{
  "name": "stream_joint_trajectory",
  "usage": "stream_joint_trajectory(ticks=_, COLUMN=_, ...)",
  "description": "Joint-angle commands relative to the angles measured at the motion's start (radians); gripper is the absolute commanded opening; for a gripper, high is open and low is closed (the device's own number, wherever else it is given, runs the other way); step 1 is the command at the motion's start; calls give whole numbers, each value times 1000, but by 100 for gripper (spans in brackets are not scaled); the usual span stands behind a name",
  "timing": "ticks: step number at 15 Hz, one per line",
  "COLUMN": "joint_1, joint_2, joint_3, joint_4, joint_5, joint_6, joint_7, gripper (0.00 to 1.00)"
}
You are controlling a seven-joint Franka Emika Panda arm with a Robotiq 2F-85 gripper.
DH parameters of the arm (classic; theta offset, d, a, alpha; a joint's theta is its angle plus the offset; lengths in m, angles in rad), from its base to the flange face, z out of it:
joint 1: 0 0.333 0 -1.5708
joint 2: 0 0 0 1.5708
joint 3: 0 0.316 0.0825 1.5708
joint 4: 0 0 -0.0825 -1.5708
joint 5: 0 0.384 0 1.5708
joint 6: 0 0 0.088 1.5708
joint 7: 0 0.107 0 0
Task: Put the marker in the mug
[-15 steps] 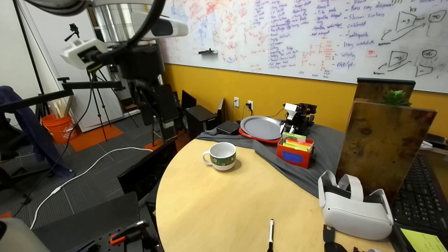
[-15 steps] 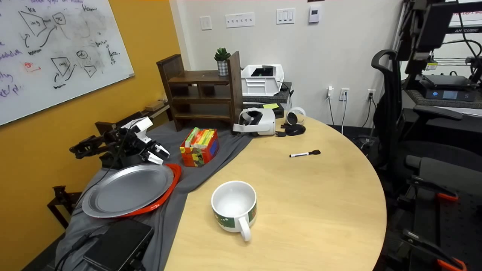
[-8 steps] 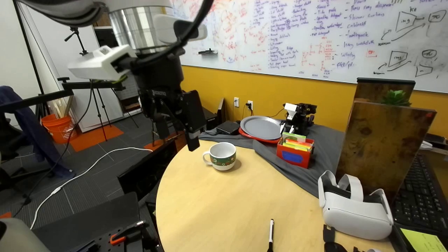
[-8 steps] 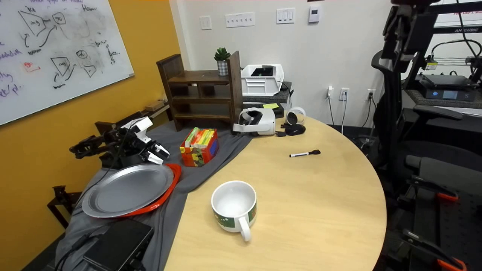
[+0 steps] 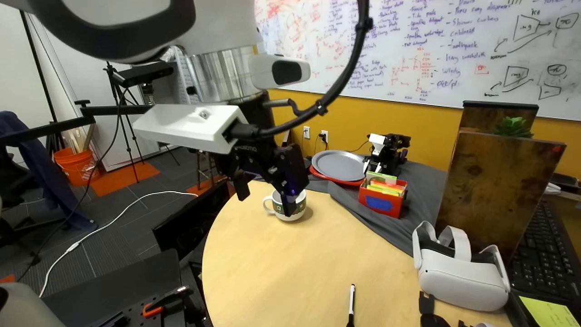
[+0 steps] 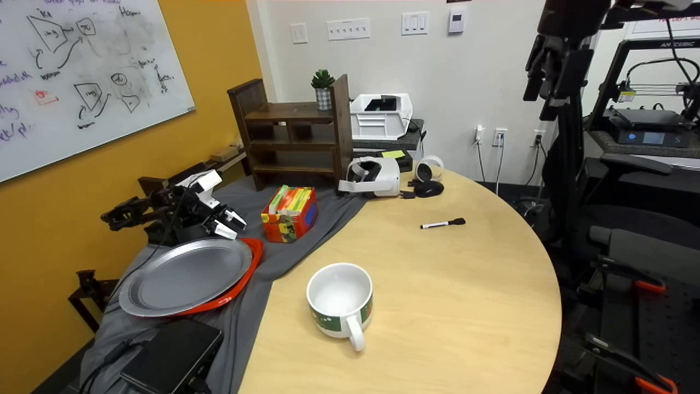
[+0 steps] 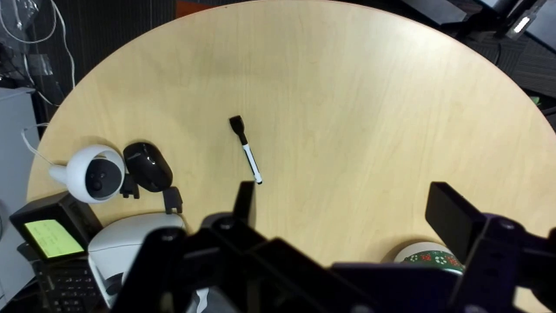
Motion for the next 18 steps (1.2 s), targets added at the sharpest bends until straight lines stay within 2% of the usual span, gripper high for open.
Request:
stream_joint_trajectory(ticks=1, joint_1=-10, joint_2=80, joint_3=-15, joint_4=16, joint_5=19, joint_6=65, joint_7=-62, gripper=100)
stream_joint_trajectory(ticks=9, joint_1=-19, joint_2=220, joint_3=-19, joint_4=19, joint_5=74, joint_6=166, joint_7=-73, gripper=100)
stream_joint_trajectory(ticks=10, joint_1=-31, joint_2=176, joint_3=7, joint_4=1, joint_5=56, joint_6=137, joint_7=-45, gripper=100)
stream_joint_trajectory(ticks=15, joint_1=-35, joint_2=187, joint_3=14, joint_4=1, joint_5=57, joint_6=139, joint_7=-44, gripper=100)
stream_joint_trajectory(ticks=18, joint_1=-41, joint_2=151, joint_3=18, joint_4=0, joint_5=52, joint_6=176, joint_7=-39, gripper=100)
